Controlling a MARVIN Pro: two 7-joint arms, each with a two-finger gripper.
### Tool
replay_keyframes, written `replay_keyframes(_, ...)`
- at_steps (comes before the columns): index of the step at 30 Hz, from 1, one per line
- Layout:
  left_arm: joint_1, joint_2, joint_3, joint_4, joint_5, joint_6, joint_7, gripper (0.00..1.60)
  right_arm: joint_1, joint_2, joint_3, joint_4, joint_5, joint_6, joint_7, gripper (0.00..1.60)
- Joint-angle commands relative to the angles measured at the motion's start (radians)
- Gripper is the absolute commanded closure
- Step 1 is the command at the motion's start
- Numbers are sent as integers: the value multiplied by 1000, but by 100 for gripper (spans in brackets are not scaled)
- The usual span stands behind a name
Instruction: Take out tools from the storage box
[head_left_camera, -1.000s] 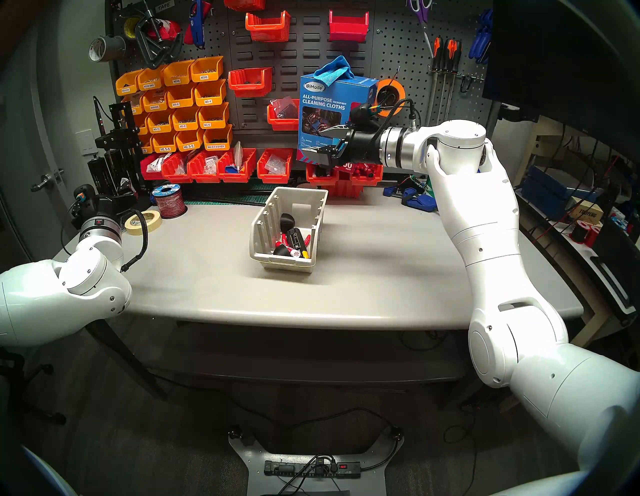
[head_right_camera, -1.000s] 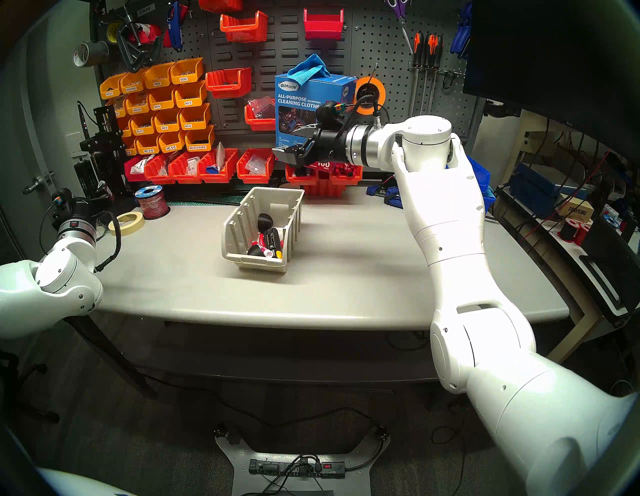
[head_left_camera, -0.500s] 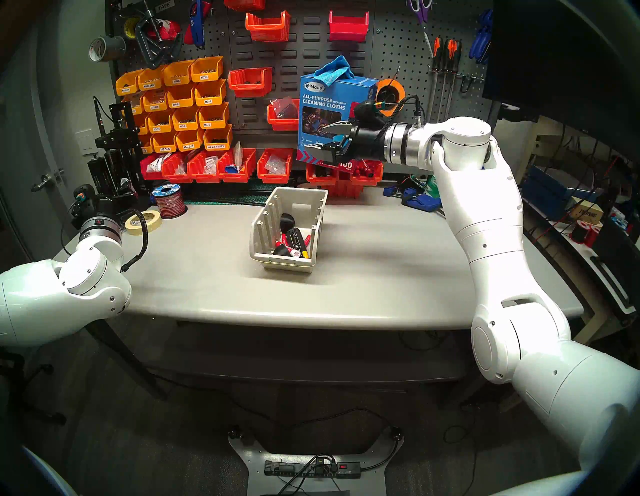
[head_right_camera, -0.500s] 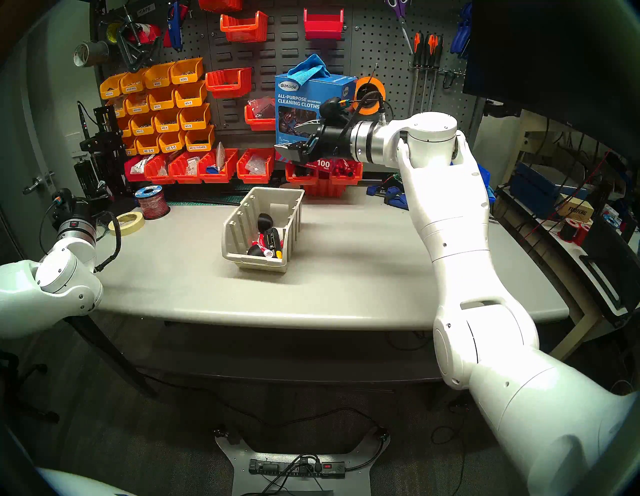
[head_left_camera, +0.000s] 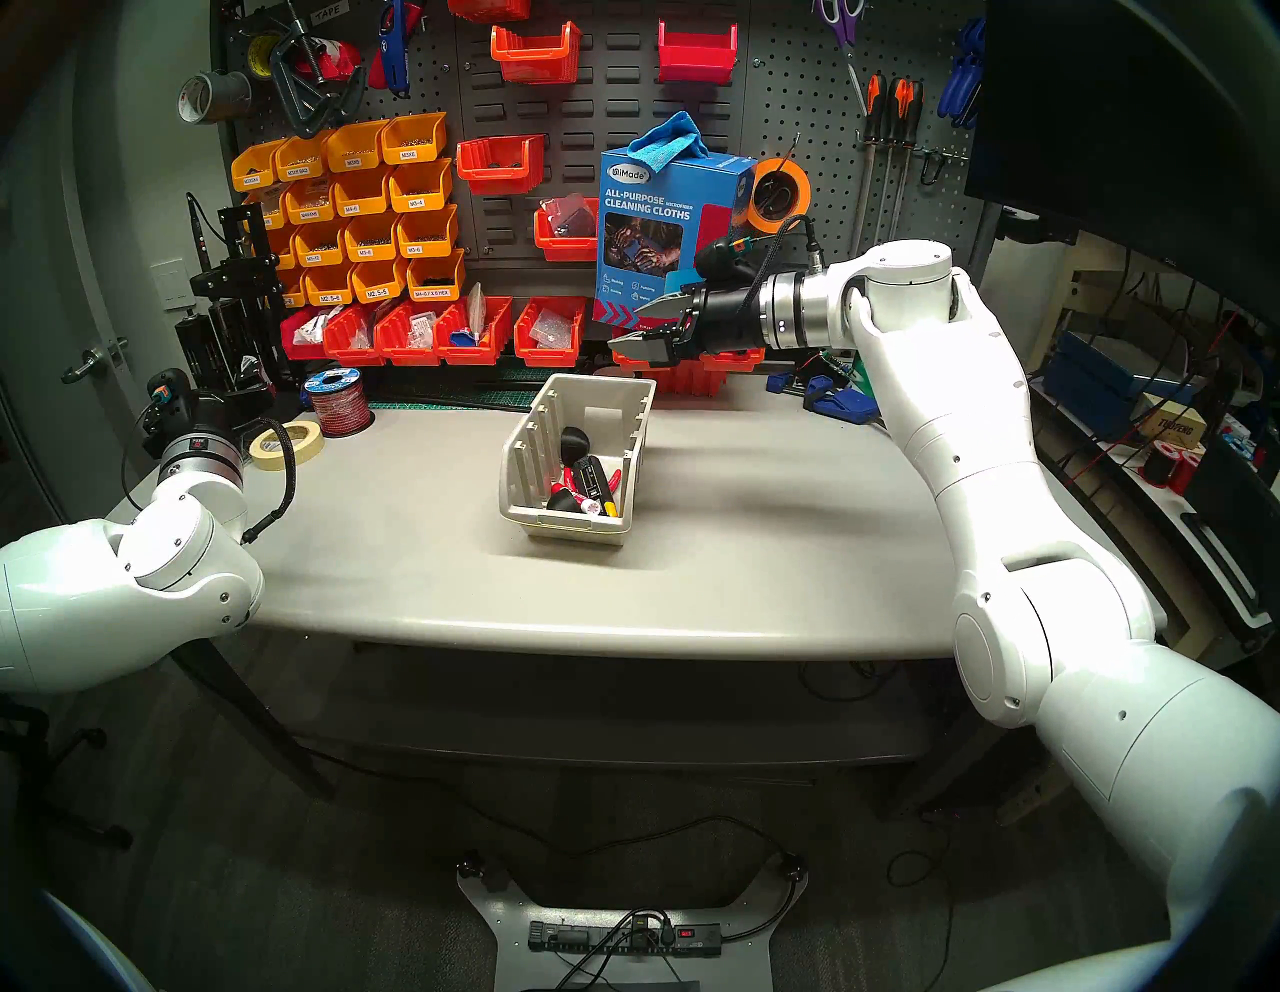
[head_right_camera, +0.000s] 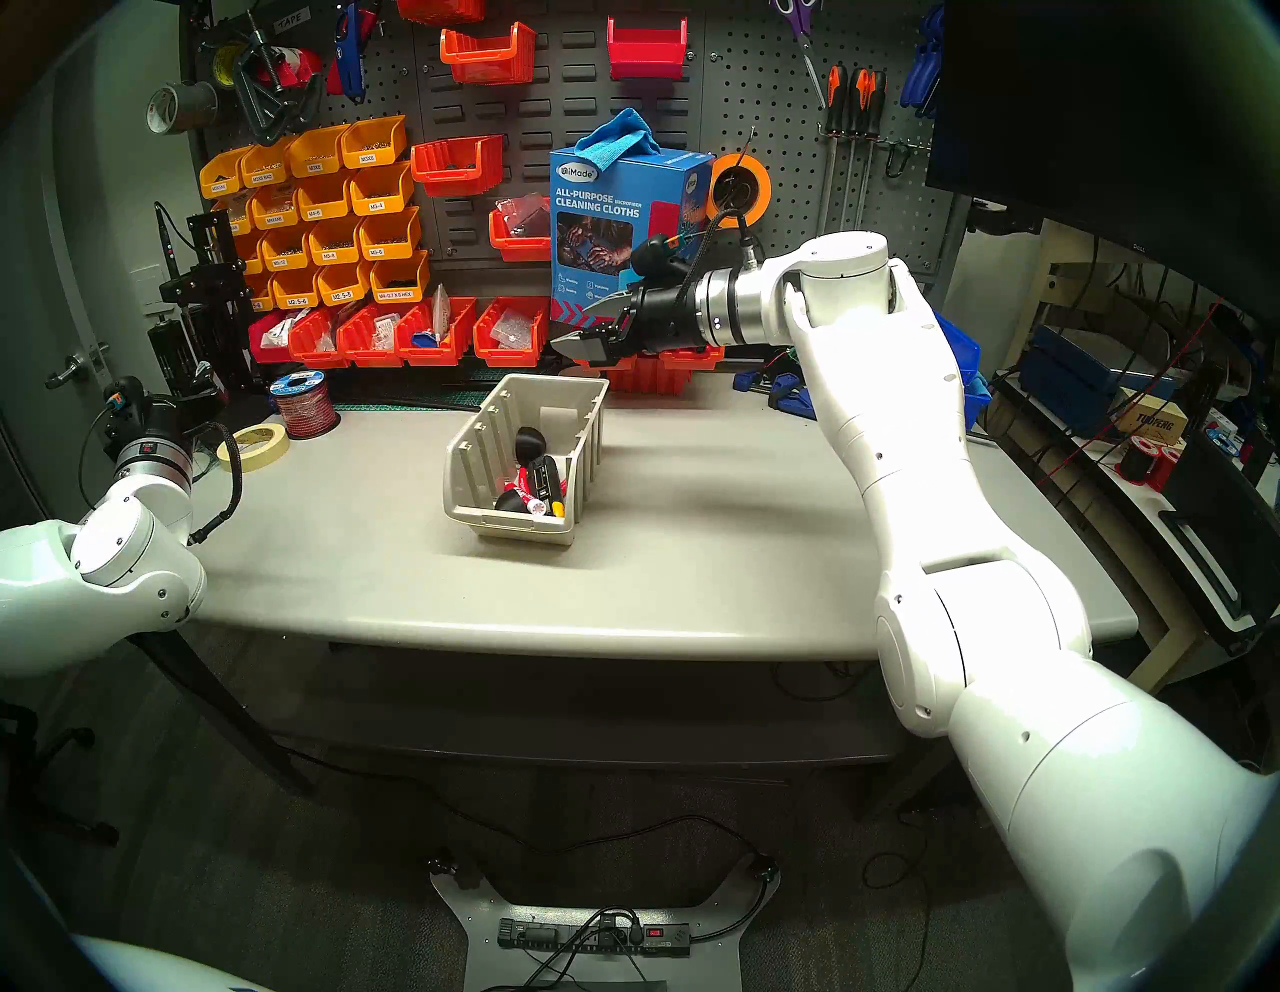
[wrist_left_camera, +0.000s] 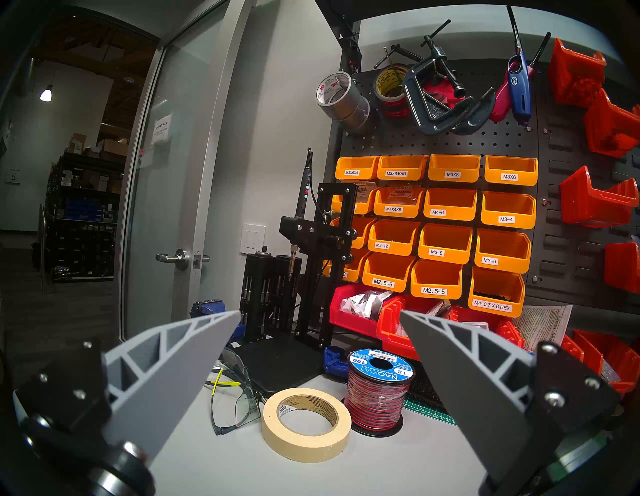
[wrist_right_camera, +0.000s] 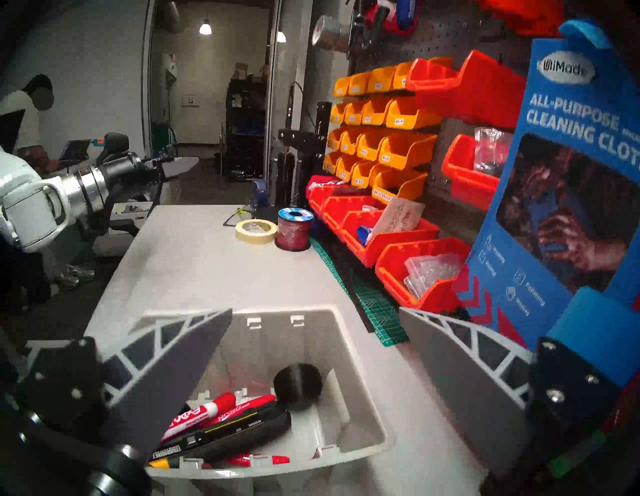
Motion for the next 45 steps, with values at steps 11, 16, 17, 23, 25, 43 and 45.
replay_keyframes(11,-12,-2,-11,-2,6,1,-2,0,191,-99,-150,228,-65,43,159,0)
replay_keyframes(16,-12,-2,-11,-2,6,1,-2,0,234,-131,-224,272,-84,83,174,0)
replay_keyframes(17,-12,-2,-11,-2,6,1,-2,0,234,-131,-224,272,-84,83,174,0)
replay_keyframes(23,-12,-2,-11,-2,6,0,-2,0,273,-155,-293,307,-78,124,145,0)
replay_keyframes(25,-12,-2,-11,-2,6,0,-2,0,286,-164,-316,314,-74,140,142,0)
replay_keyframes(43,-11,-2,-10,-1,5,-1,-2,0,378,-232,-485,337,24,283,5,0)
replay_keyframes(45,-11,-3,-10,-1,5,-1,-2,0,382,-235,-499,334,46,298,-24,0)
